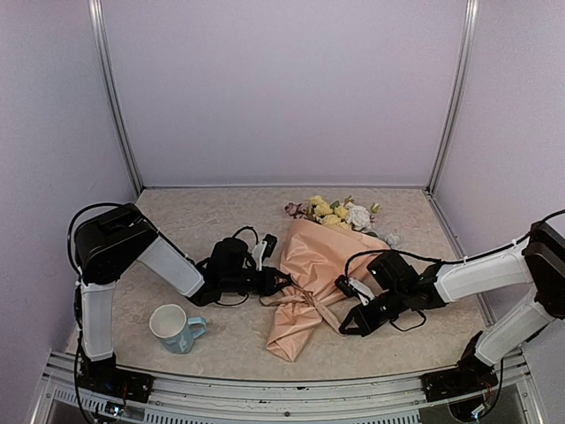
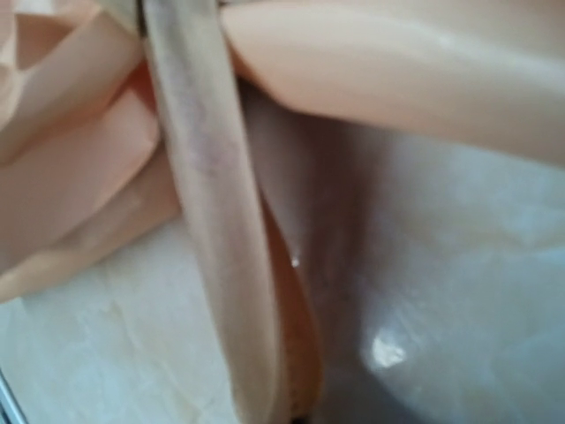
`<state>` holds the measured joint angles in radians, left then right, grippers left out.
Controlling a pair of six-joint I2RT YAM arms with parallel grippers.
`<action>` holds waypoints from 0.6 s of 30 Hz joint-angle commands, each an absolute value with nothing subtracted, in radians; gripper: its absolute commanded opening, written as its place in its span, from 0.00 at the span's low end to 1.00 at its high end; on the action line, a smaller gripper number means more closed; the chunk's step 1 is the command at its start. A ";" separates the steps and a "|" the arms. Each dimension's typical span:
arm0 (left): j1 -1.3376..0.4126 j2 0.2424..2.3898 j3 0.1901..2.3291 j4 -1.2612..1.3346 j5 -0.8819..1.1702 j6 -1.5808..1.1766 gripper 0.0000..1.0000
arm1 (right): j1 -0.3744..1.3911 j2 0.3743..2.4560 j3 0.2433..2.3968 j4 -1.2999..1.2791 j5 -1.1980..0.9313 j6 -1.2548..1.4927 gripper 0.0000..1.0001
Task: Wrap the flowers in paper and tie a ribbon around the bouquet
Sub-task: Tie the half-tied ribbon around the folded bouquet.
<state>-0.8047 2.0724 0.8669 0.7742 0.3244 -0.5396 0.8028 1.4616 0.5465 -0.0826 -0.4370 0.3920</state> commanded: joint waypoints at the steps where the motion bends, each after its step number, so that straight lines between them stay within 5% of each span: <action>1: -0.775 2.094 0.867 0.677 0.229 -0.590 0.00 | 0.810 1.481 0.526 -0.091 -0.456 0.411 0.00; 18: -0.827 2.010 0.892 0.526 0.030 -0.440 0.00 | 0.810 1.434 0.452 -0.089 -0.463 0.451 0.00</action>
